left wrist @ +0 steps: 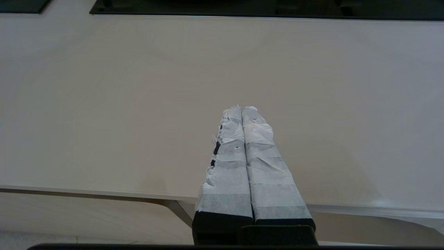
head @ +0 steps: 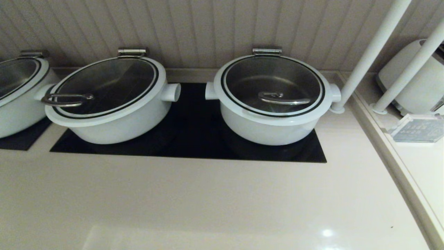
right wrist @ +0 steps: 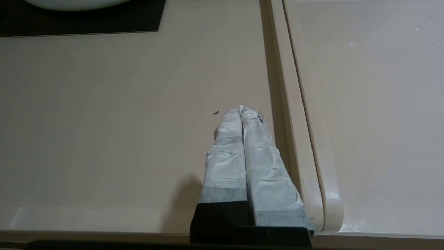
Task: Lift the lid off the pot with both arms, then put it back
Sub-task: Open the food pot lid a small opening with the right arm
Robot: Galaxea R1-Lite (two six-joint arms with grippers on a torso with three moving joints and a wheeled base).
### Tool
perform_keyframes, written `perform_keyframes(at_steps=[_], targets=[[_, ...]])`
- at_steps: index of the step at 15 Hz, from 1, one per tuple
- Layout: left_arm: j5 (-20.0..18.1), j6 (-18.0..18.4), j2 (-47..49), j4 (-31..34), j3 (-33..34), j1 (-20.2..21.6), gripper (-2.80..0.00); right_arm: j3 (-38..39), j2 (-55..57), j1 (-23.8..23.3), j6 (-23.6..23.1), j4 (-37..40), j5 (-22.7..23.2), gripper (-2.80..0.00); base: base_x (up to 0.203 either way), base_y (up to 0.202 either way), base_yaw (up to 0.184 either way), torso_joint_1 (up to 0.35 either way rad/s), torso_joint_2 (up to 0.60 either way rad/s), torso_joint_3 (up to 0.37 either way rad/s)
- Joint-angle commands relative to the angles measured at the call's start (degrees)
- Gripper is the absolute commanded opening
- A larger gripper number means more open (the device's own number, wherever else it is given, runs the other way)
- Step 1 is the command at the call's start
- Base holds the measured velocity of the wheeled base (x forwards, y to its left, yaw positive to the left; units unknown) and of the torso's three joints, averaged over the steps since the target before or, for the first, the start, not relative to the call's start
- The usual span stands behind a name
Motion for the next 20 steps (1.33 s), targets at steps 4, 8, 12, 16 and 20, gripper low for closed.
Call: perform_keyframes(at_steps=[4,8,12,16,20], targets=[[-0.01,-0.02,-0.02,-0.02,0.0,0.02,-2.8,0.04,0.07,0.06,0.01,-0.04,-0.02,-2.8,0.0,0.0,0.0,0.0,0.0,0.0],[-0.01,-0.02,-0.02,-0.02,0.0,0.02,-2.8,0.05,0.07,0.06,-0.17,-0.04,0.07,-2.8,0.0,0.0,0.0,0.0,0.0,0.0],[-0.02,-0.02,-0.02,-0.02,0.0,0.02,-2.8,0.05,0.07,0.06,-0.39,-0.1,0.07,-2.8,0.0,0.0,0.0,0.0,0.0,0.0],[0.01,-0.02,-0.02,-0.02,0.0,0.02,-2.8,-2.97,0.07,0.06,-2.7,-0.16,3.54,-2.8,0.0,0.0,0.0,0.0,0.0,0.0],[0.07,-0.02,-0.02,-0.02,0.0,0.02,-2.8,-11.16,4.54,0.06,-3.39,1.53,6.17,-2.8,0.0,0.0,0.0,0.0,0.0,0.0]])
